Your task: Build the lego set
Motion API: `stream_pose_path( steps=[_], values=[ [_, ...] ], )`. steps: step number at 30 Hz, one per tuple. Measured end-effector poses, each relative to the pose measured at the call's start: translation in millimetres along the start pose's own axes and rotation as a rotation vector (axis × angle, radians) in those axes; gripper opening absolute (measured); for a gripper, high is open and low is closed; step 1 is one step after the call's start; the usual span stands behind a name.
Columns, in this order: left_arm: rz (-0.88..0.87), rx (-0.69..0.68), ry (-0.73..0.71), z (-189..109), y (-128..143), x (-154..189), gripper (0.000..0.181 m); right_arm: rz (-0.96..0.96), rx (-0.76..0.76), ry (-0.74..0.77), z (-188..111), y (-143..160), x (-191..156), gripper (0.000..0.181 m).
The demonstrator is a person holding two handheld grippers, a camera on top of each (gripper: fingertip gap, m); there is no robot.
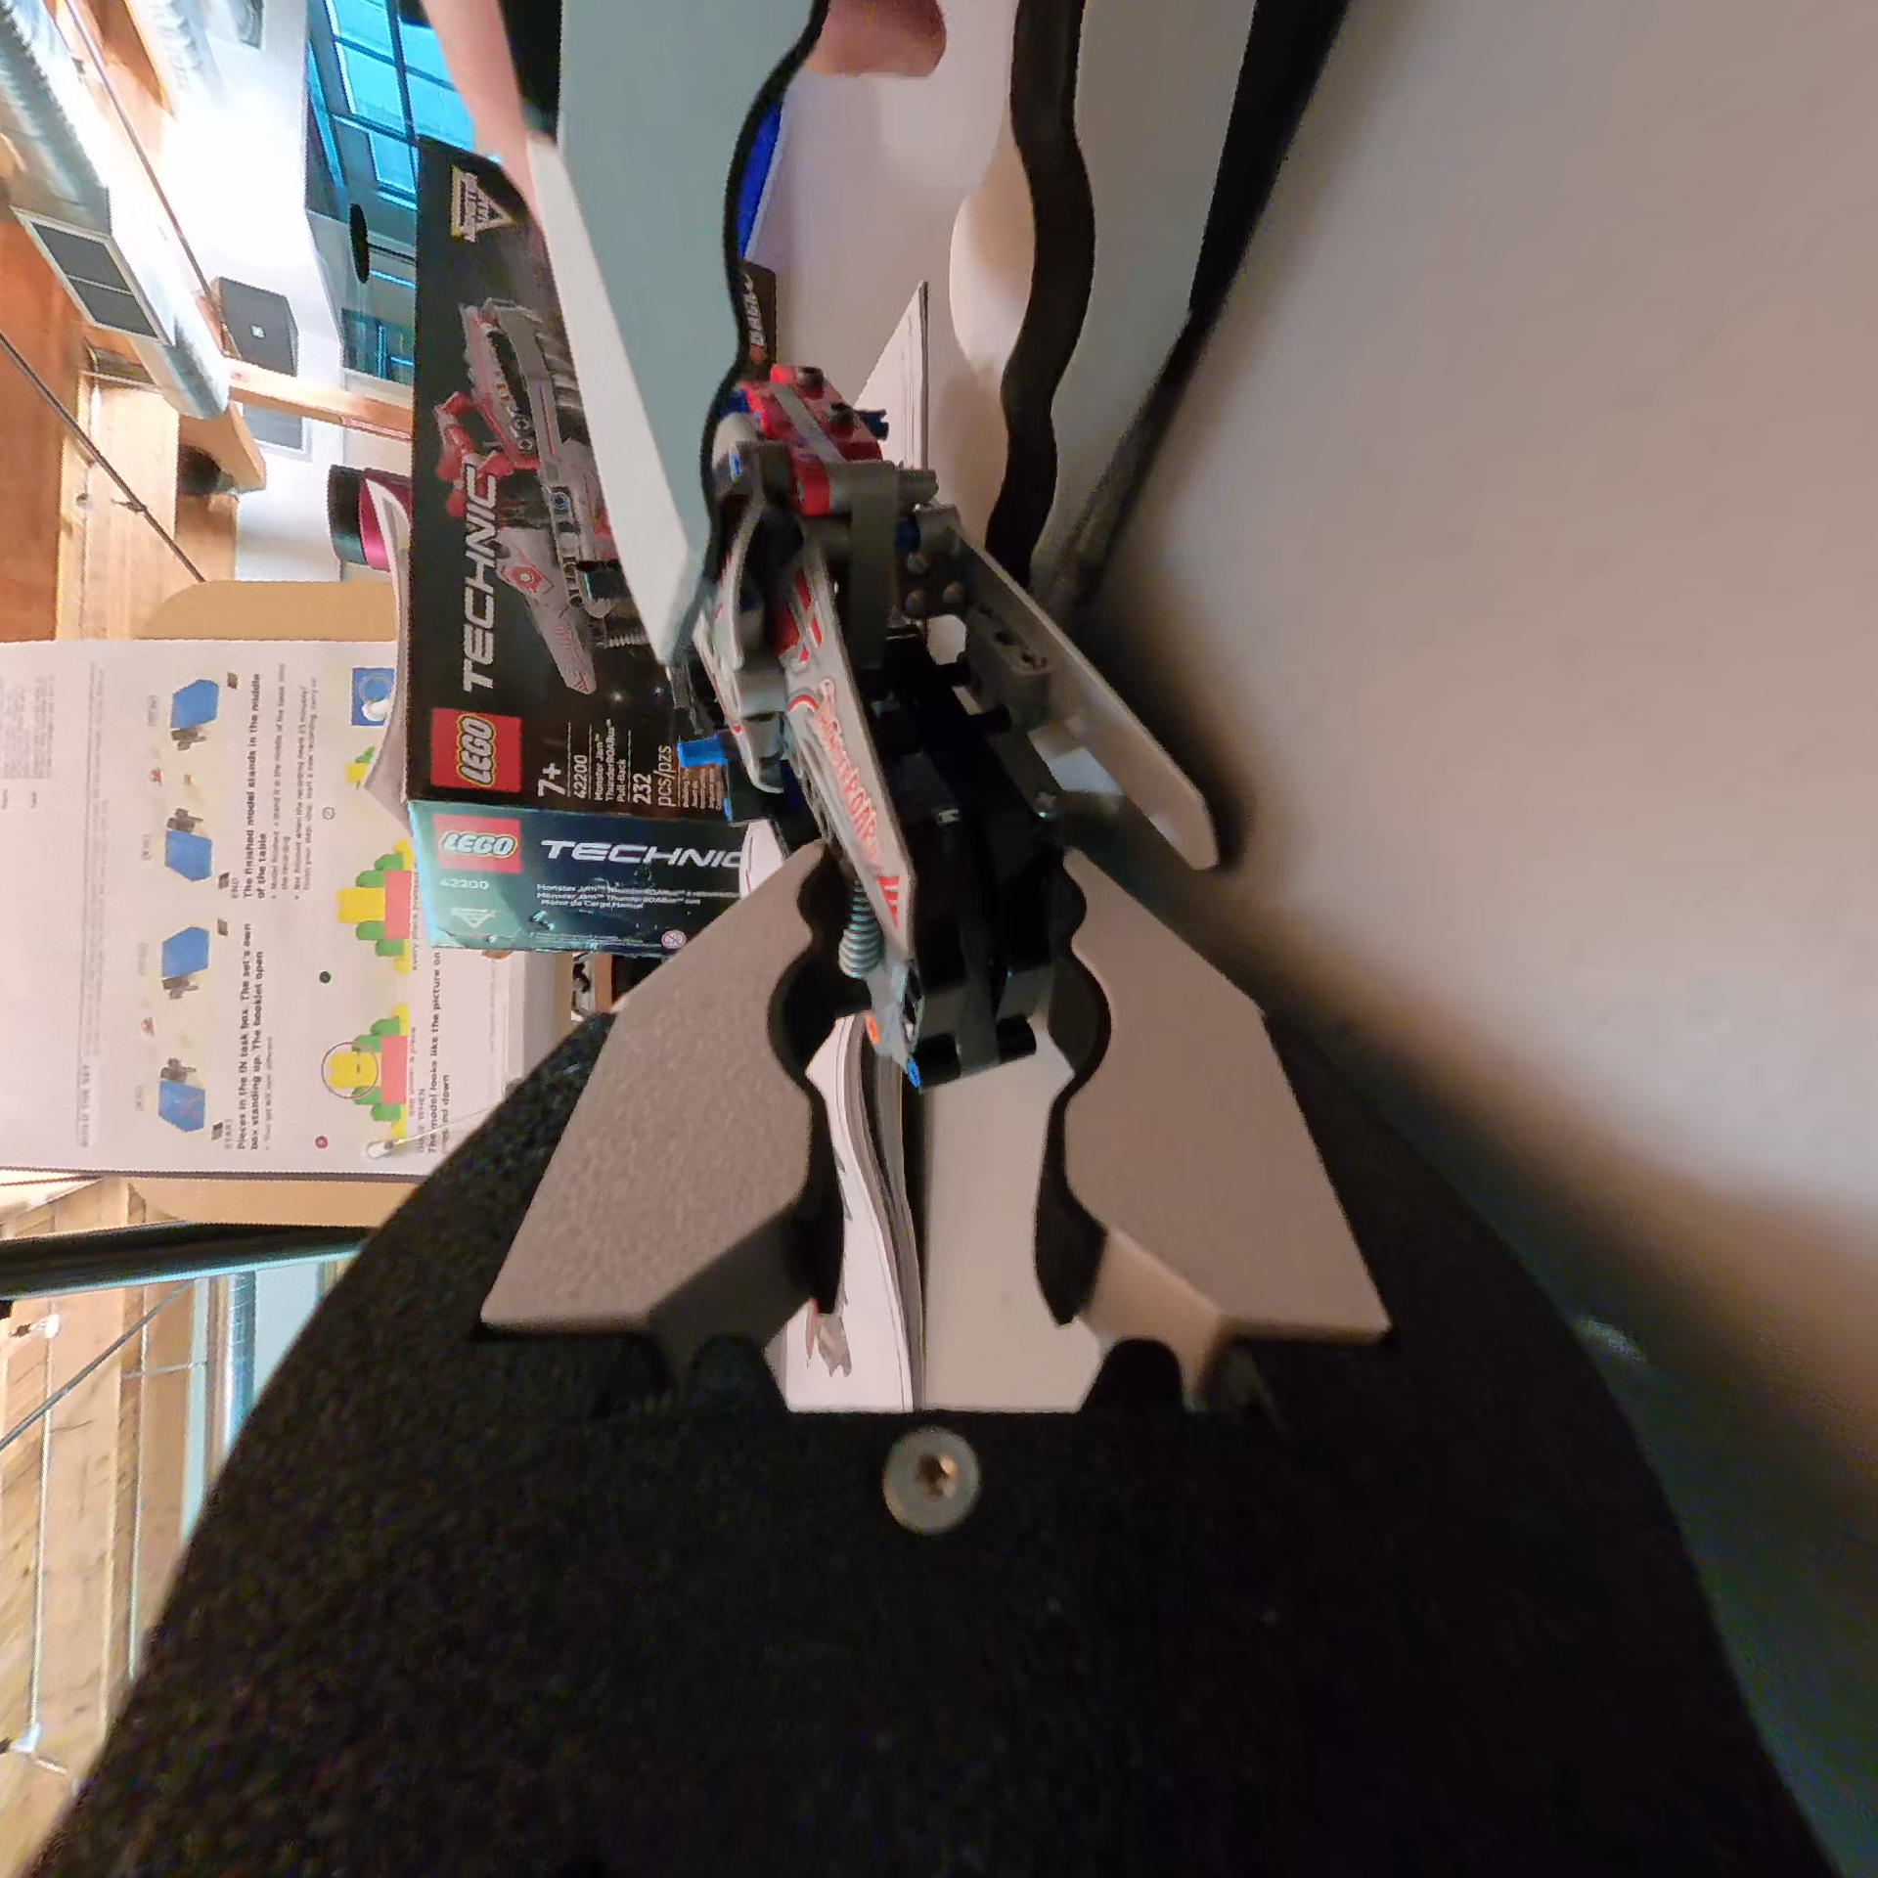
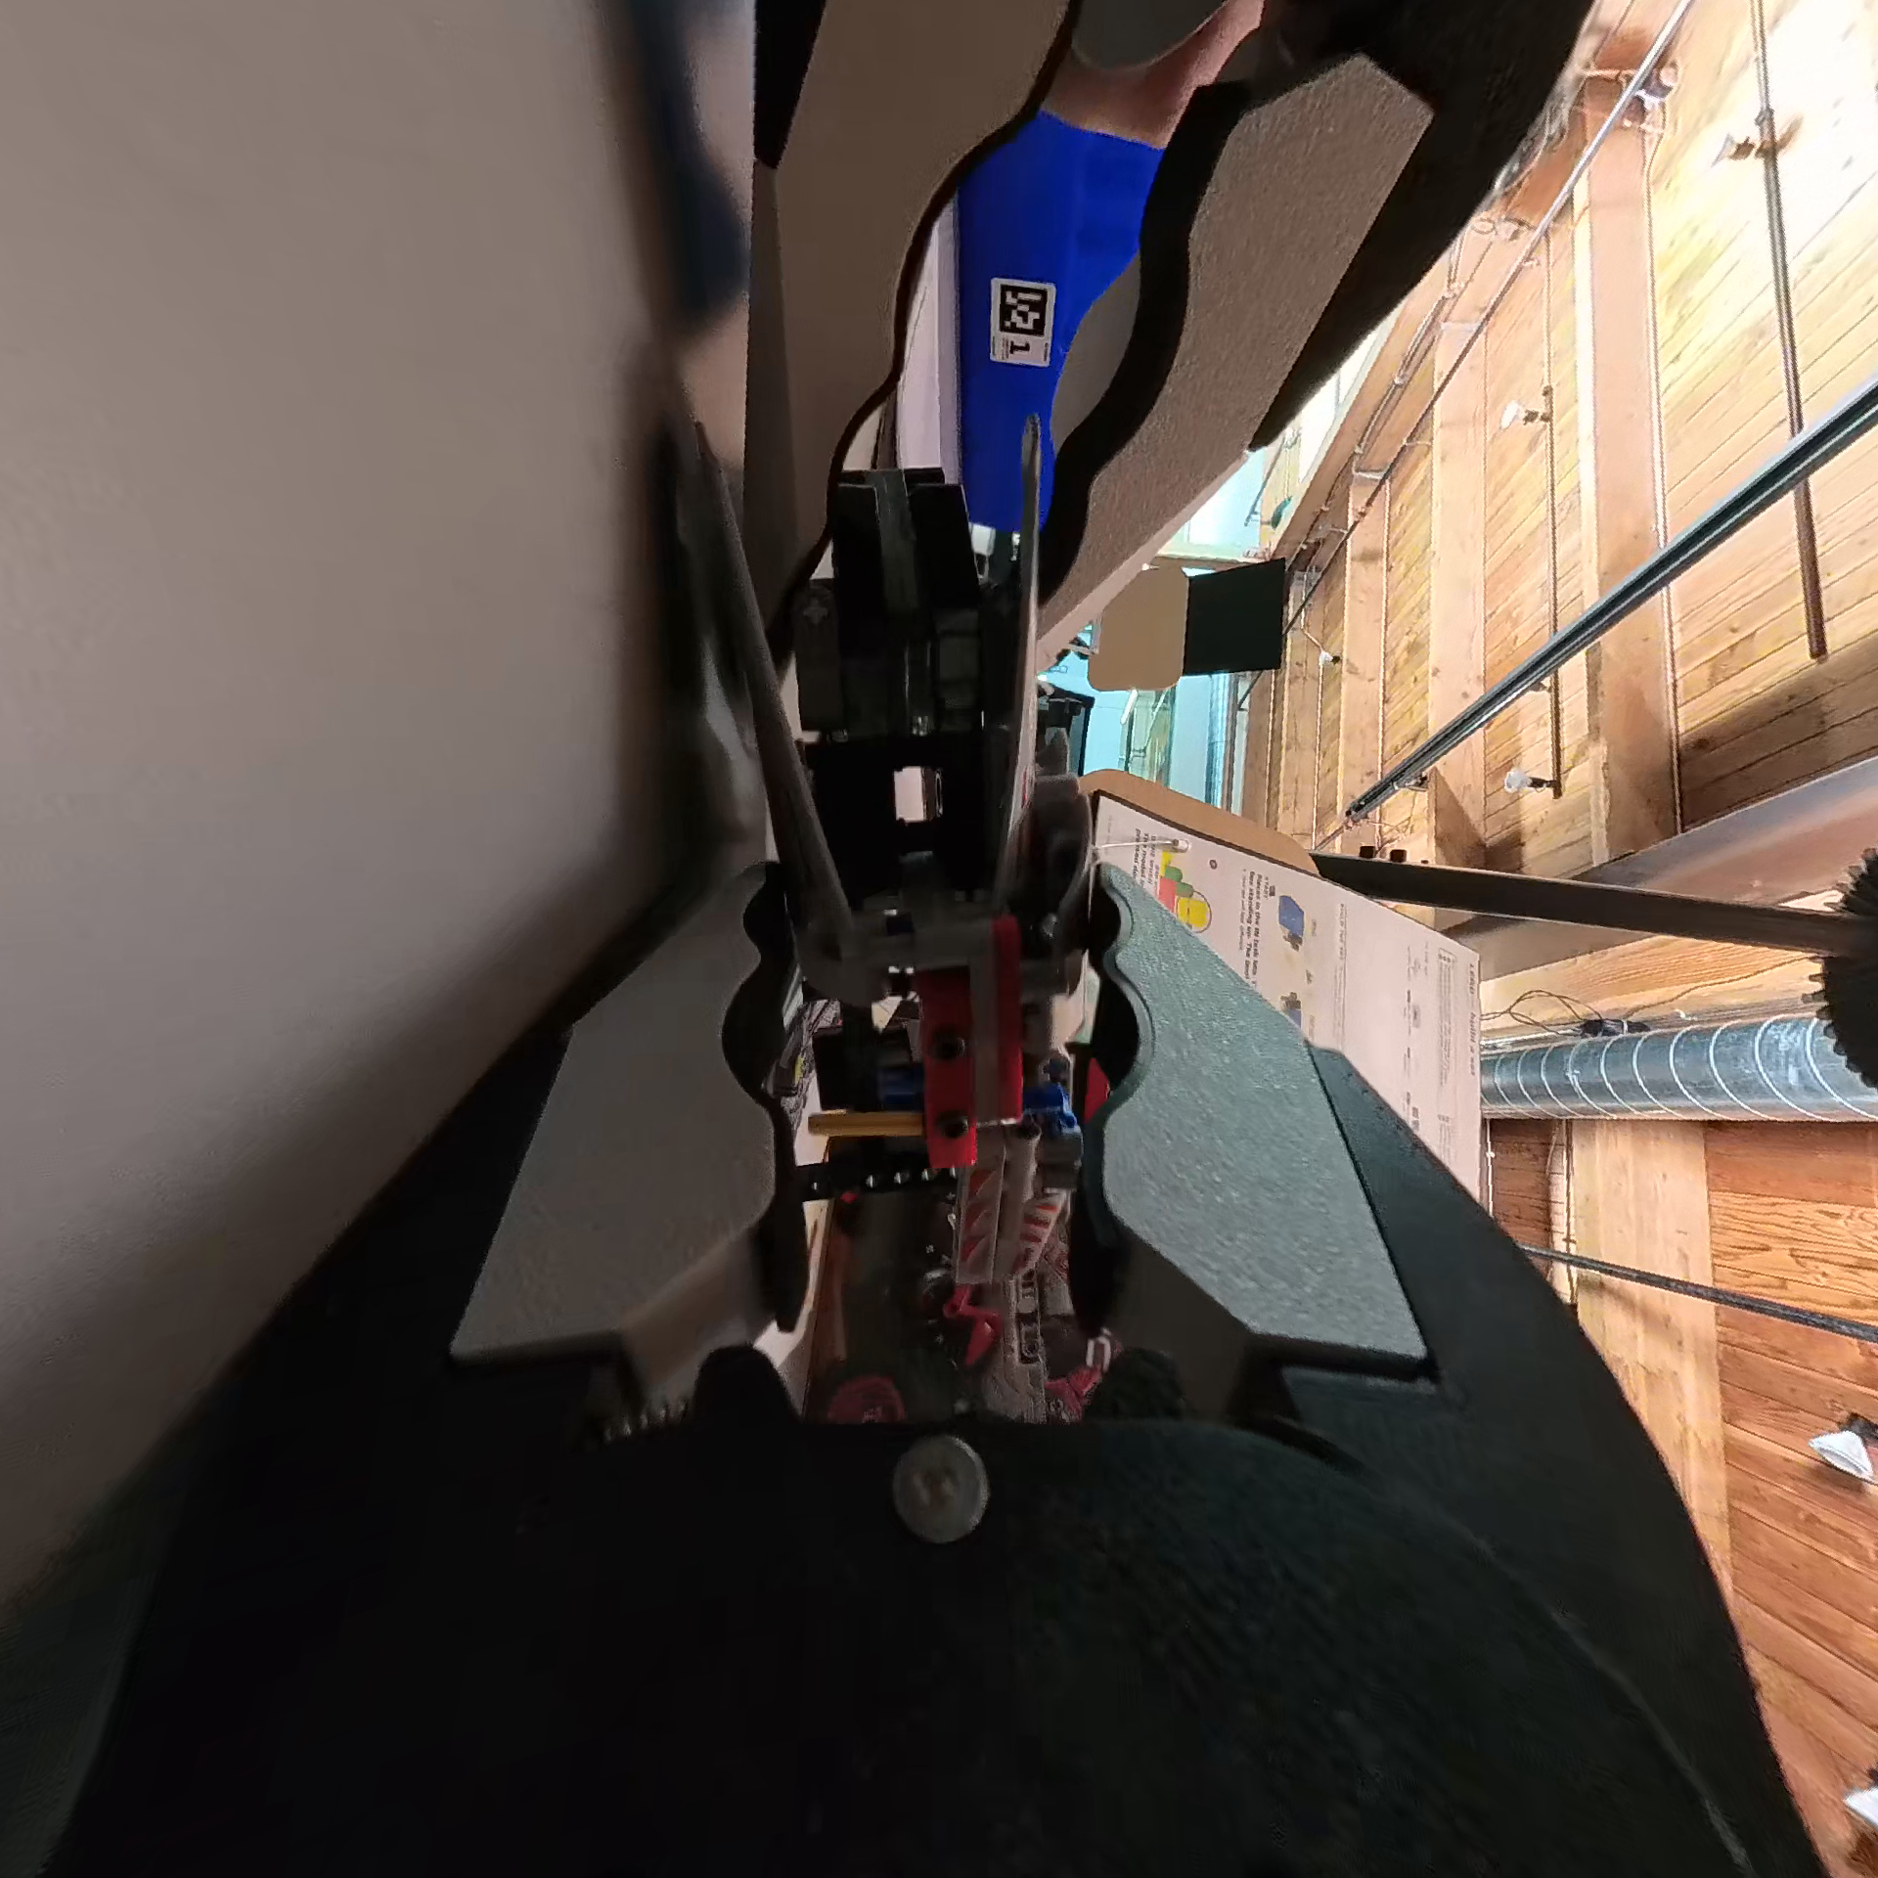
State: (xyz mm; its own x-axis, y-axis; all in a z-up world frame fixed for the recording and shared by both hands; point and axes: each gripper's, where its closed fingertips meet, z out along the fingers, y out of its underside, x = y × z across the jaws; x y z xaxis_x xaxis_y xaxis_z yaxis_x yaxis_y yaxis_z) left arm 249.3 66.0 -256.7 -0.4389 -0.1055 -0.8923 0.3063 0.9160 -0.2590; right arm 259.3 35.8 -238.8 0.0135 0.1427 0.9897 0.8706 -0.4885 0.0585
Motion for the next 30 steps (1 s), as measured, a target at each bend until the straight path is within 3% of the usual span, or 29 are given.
stream_pose_path(
  steps=[6, 18, 23, 30],
  values=[
    [-0.002, 0.003, 0.005, -1, 0, 0, 0.037, 0.002, -0.006, 0.005, -11, 1, 1, 0.053],
    [-0.010, -0.023, -0.008, 1, 2, -2, 0.037, 0.020, -0.083, -0.008, -5, 6, 1, 0.052],
    [0.004, -0.021, -0.012, 1, 0, 0, 0.037, -0.005, -0.019, 0.025, -5, -10, 2, 0.061],
    [0.002, -0.015, -0.009, 0, -3, 2, 0.037, -0.006, -0.023, -0.021, 6, -15, -3, 0.057]
  ],
)
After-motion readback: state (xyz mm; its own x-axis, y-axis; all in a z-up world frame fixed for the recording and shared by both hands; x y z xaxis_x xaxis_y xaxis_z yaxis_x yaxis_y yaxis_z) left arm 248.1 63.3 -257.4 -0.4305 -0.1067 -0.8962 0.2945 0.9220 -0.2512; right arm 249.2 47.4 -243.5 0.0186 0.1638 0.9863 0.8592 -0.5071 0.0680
